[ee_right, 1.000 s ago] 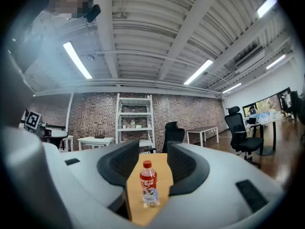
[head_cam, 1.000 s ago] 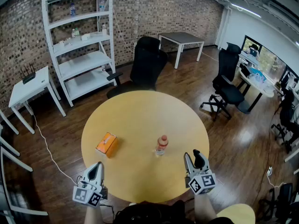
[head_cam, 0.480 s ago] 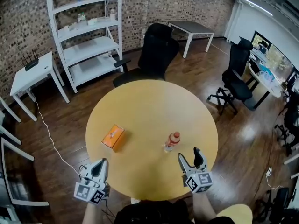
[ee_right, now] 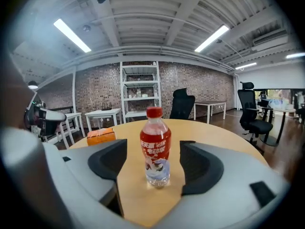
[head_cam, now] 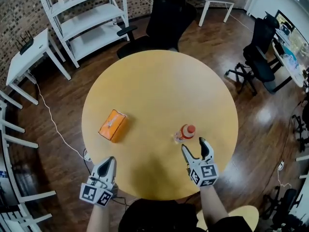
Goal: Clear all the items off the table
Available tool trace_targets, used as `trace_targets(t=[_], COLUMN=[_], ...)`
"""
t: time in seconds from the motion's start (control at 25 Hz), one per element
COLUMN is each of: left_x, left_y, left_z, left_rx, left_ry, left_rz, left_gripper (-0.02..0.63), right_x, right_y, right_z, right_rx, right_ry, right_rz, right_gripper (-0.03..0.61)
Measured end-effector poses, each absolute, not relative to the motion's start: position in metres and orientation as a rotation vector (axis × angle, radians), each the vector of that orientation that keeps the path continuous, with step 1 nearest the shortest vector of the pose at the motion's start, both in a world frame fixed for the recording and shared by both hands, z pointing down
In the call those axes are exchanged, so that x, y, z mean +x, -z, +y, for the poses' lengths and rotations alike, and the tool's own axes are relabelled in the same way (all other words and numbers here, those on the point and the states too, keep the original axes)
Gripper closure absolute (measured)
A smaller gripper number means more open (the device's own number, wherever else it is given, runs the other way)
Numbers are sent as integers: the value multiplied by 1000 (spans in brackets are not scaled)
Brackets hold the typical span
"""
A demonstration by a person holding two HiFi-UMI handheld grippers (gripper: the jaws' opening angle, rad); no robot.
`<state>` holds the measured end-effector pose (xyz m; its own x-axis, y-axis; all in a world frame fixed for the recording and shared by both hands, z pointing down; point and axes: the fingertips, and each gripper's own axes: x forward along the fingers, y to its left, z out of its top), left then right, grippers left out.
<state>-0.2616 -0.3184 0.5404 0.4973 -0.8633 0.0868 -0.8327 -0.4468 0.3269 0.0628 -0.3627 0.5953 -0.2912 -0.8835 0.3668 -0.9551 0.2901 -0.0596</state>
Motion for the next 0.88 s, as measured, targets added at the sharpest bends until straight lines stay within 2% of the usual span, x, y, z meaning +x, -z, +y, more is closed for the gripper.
trace_targets(t=[0.36,0.8,0.88], left_x=[-227,-231,-230], left_y=[-568,-584,-585], left_z=[-345,-358,-359], left_rx=[2379,2307,2300], left_ry=[60,36,39], left_rz=[-1366,-1409,-1407], left_gripper=[614,614,614], right_x=[53,40,40], right_y=[-634,-649,-651], right_z=[-398,-430,-434], right_rx=[1620,1566,1549], right_ry=[-440,-413,-389], right_rz=[-2324,-2381,-2379], right_gripper=[222,226,270])
